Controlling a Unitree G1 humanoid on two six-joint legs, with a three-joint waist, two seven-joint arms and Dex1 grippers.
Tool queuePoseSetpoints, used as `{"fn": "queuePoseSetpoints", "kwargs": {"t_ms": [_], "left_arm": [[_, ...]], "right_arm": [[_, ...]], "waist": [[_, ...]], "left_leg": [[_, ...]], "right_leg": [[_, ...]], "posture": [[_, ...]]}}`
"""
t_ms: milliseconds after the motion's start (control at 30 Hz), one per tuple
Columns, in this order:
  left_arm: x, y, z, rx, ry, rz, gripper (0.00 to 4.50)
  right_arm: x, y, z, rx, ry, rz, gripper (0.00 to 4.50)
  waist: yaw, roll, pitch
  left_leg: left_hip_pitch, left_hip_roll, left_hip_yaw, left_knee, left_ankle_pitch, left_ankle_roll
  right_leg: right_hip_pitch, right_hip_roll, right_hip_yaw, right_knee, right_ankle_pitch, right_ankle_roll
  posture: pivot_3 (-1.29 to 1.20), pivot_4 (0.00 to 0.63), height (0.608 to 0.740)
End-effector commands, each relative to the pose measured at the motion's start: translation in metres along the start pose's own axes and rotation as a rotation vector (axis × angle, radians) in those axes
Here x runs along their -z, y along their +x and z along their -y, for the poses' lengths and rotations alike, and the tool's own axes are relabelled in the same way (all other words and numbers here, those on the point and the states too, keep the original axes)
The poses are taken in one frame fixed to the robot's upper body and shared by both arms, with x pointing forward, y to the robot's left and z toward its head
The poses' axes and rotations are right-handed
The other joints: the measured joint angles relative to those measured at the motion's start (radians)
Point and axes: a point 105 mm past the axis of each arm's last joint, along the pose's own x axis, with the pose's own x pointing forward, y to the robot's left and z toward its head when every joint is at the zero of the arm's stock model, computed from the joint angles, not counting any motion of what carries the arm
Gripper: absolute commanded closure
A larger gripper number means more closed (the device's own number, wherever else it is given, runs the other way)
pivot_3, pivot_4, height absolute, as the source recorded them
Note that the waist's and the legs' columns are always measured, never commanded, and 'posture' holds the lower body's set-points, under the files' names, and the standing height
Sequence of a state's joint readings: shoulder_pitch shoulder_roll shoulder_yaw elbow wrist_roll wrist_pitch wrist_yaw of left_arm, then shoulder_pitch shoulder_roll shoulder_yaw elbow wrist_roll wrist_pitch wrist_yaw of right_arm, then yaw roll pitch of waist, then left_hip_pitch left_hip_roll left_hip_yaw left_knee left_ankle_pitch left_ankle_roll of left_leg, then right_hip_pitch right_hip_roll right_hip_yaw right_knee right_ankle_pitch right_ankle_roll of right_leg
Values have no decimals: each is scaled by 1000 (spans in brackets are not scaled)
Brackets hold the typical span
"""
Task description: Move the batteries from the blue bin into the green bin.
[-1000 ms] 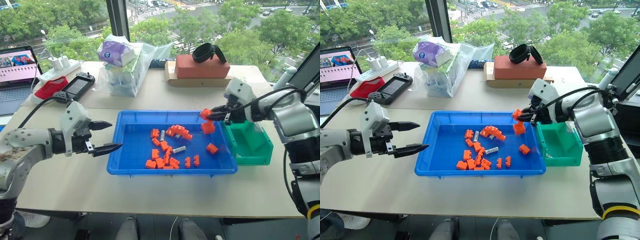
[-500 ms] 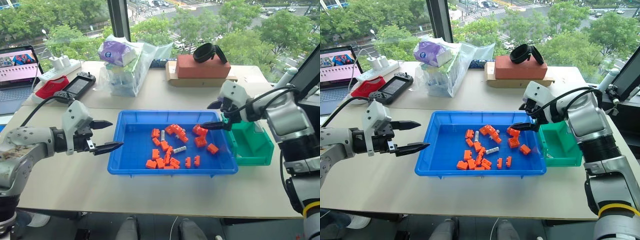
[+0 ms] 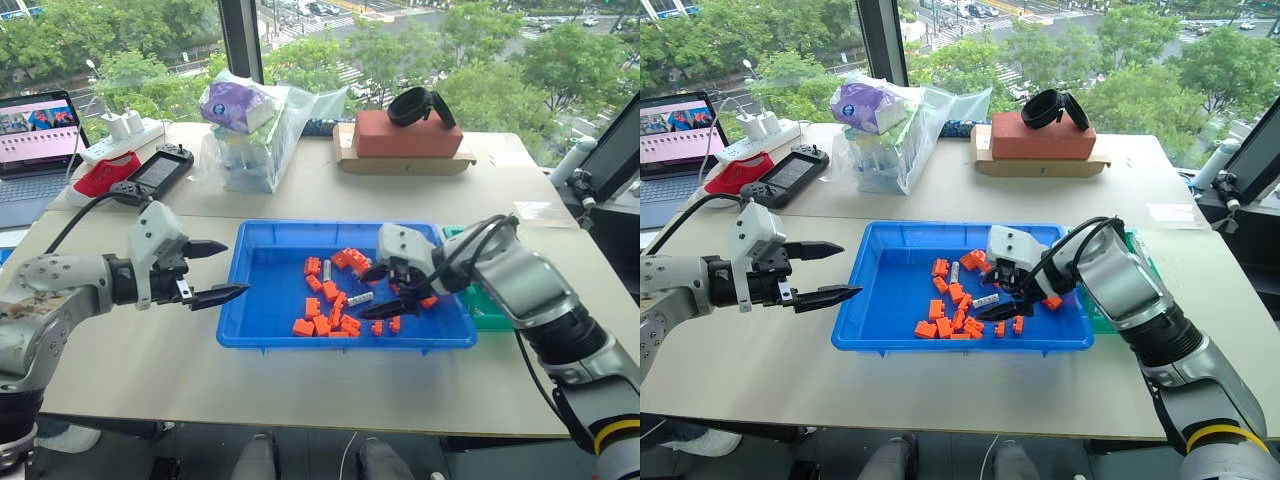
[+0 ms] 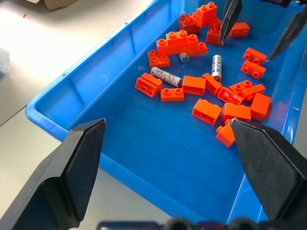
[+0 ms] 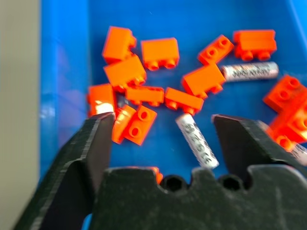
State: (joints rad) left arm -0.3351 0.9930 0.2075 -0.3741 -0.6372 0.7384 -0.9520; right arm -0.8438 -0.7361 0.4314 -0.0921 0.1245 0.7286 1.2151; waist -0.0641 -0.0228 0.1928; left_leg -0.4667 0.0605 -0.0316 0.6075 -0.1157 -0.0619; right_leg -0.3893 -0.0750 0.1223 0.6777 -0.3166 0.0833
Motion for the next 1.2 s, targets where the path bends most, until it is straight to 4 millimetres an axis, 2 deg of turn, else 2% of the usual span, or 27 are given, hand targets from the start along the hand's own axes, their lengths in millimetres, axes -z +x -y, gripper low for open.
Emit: {"fn": "queuePoseSetpoints", "kwargs": {"t_ms": [33, 300, 533, 567, 600, 667, 700, 767, 867, 967, 1067, 1133, 1200], "left_arm": [[-11, -2, 2, -4, 46, 25, 0], [-11, -2, 2, -11, 44, 26, 0], [-10, -4, 0, -26, 55, 18, 0], [-10, -4, 1, -26, 55, 18, 0], [-10, -4, 1, -26, 57, 17, 0], [-9, -4, 1, -28, 63, 15, 0], [-9, -4, 1, -29, 65, 14, 0], [-8, -3, 0, -28, 67, 9, 0], [-8, -3, 0, -24, 67, 10, 0], [-9, -1, -1, -16, 70, 14, 0], [-10, 1, -2, -8, 74, 16, 0], [-12, 2, -2, -2, 74, 21, 0], [-12, 4, -1, 5, 73, 26, 0]], "right_arm": [[-9, 1, 6, 38, -51, 13, 1602], [-3, 20, 5, 18, -34, -2, 1602], [10, 32, 6, 32, -38, -49, 1602], [13, 32, 6, 35, -41, -63, 2105], [20, 32, 7, 52, -64, -104, 2289], [29, 33, 8, 70, -104, -149, 2939], [30, 33, 7, 72, -112, -153, 3231], [27, 33, 1, 47, -96, -126, 4134], [21, 31, -2, 53, -96, -99, 4255], [3, 18, 3, 88, -132, -26, 4255], [-22, -9, 11, 126, -87, 94, 4255], [-31, -39, 18, 150, -57, 149, 4255], [-28, -74, 27, 202, -33, 160, 4255]], "waist": [[-2, 0, 0], [-3, 0, 0], [-4, 0, 0], [-3, 0, 0], [-3, 0, 0], [-2, 0, 0], [-2, 0, 0], [-3, -1, 0], [-4, -1, -1], [-2, -1, -1], [-1, -1, 0], [-1, -1, 0], [5, -1, 0]], "left_leg": [[0, 0, 0, 0, 0, 0], [0, 0, 0, 0, 0, 0], [0, 0, 0, 0, 0, 0], [0, 0, 0, 0, 0, 0], [0, 0, 0, 0, 0, 0], [0, 0, 0, 0, 0, 0], [0, 0, 0, 0, 0, 0], [1, 0, 0, 0, 0, 0], [1, 1, 0, 0, 0, 0], [1, 1, 0, 0, 0, 0], [0, 0, 0, 0, 0, 0], [0, 0, 0, 0, 0, 0], [0, 0, 0, 0, 0, 0]], "right_leg": [[0, 0, 0, 0, 0, 0], [0, 1, 0, 0, 0, 0], [0, 1, 0, 0, 0, 0], [0, 1, 0, 0, 0, 0], [0, 1, 0, 0, 0, 0], [0, 1, 0, 0, 0, 0], [0, 0, 0, 0, 0, 0], [0, 1, 0, 0, 0, 0], [0, 1, 0, 0, 0, 0], [0, 1, 0, 0, 0, 0], [0, 0, 0, 0, 0, 0], [0, 0, 0, 0, 0, 0], [0, 0, 0, 0, 0, 0]], "posture": [[0, 150, 739], [0, 150, 739], [0, 150, 739], [0, 150, 739], [0, 150, 739], [0, 150, 739], [0, 150, 739], [0, 150, 739], [0, 150, 739], [0, 150, 739], [0, 150, 739], [0, 150, 739], [0, 150, 739]]}}
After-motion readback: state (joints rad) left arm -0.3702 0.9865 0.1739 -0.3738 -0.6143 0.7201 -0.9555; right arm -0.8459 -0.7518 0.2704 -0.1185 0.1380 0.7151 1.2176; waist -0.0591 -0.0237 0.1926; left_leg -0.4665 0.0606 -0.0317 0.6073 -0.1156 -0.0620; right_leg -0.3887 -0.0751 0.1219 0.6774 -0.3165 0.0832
